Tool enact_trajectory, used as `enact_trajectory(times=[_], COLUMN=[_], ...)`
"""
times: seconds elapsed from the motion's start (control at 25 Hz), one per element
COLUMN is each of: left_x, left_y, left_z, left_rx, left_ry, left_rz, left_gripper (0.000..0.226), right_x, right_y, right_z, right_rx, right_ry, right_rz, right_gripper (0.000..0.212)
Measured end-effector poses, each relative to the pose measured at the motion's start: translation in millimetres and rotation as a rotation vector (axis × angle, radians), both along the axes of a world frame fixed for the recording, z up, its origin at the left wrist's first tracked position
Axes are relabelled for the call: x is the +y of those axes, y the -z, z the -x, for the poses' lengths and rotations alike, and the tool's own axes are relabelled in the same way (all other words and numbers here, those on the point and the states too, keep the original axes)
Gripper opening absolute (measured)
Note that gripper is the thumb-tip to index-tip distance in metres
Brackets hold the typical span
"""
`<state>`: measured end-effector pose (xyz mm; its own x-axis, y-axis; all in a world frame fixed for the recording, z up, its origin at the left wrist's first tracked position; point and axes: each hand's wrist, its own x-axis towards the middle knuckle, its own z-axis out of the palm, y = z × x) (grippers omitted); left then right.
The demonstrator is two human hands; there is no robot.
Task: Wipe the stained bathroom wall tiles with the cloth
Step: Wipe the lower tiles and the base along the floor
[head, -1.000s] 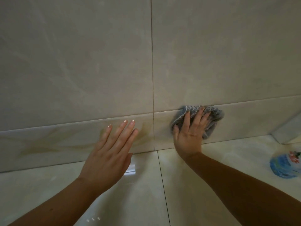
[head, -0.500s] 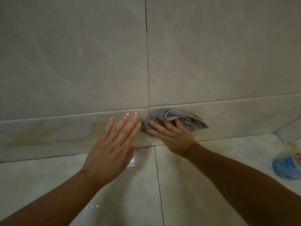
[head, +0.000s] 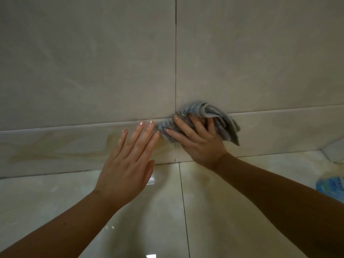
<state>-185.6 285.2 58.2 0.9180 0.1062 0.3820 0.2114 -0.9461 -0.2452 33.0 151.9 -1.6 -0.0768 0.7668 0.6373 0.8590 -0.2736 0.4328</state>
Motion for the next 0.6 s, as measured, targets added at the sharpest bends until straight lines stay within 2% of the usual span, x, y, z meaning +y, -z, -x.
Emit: enact_trajectory(times=[0.12, 0.24, 0.32, 0.44, 0.6], left_x=[-2, -2, -4, -10, -11], left_y=[3, 10, 17, 23, 29], left_z=[5, 5, 4, 0, -4], left_rx=[0.003, 0.035, 0.047, 0.050, 0.059], left_ry=[-0.011, -0.019, -0.025, -0.027, -0.019], left_rz=[0.011, 0.002, 0.014, 0.037, 0.048], left_gripper=[0.068, 0.068, 0.069, 0.068, 0.069], right_x=[8, -7, -21, -64, -117], right_y=[30, 58, 67, 68, 67], right_z=[5, 0, -4, -26, -55], right_rx=[-0.117, -0.099, -0.001, 0.278, 0.271], right_ry=[-0.094, -0.139, -0.147, -0.066, 0.009], right_rz=[0.143, 0.321, 0.450, 0.574, 0.543], right_gripper=[0.069, 0.061, 0.056, 0.049, 0.052])
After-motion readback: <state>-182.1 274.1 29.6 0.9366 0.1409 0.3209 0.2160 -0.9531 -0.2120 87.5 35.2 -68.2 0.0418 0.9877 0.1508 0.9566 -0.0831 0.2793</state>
